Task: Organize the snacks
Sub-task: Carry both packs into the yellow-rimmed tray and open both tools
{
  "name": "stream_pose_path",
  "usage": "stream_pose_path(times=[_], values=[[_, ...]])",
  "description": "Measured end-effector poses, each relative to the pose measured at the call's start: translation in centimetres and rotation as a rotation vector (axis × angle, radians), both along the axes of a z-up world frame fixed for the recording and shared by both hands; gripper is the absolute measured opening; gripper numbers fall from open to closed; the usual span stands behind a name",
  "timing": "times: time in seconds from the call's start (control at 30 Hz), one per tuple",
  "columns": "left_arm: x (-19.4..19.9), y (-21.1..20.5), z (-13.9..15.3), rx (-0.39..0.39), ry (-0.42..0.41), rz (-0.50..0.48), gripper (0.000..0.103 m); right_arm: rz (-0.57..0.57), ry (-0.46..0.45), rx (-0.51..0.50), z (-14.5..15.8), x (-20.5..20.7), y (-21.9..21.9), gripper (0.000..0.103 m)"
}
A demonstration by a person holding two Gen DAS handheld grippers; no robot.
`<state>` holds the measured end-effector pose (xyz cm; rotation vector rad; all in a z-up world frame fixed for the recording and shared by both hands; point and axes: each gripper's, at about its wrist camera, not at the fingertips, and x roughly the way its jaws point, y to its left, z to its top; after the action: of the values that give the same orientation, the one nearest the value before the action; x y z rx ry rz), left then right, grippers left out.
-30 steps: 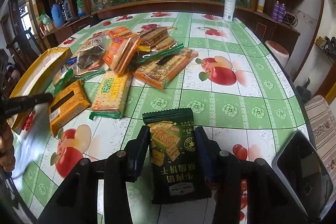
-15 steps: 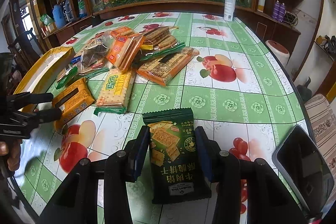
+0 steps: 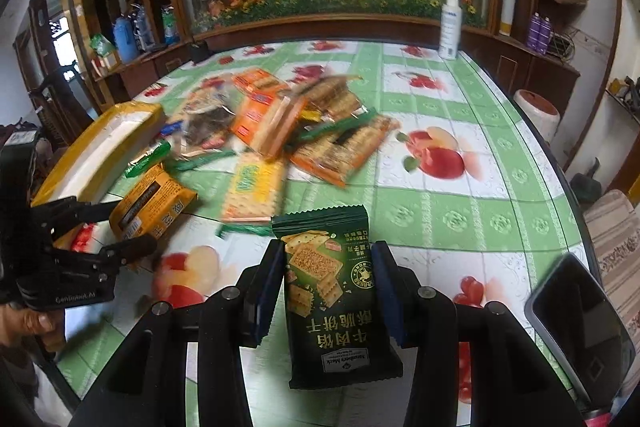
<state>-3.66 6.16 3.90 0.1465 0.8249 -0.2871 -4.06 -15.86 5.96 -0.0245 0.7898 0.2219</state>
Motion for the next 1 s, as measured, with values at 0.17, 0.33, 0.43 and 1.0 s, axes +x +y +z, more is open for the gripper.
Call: stream_pose_path(times=[0.17,0.33,0.43,1.0], values=[[-2.7,5.1,3.5,-0.039,-0.086,0.109,0.068,0.098,-0.031,0.034,1.8,0.1,3.8,0.046],[-4.0,11.6,5.0,-0.032,-0.136,0.279,0.068,0.215,-0.036,0.067,2.5,0.7,9.3,0.045],[-3.7,15.4,4.5,-0.031,-0.127,0.372,0.068,0.300,-0.028,0.090,2.6,1.3,13.9,0.045],[-0.2,21.5,-0.2,-0.044,-0.047,0.527,0.068,0.563,0.029,0.103,0.9,8.4,34.6,0.045]])
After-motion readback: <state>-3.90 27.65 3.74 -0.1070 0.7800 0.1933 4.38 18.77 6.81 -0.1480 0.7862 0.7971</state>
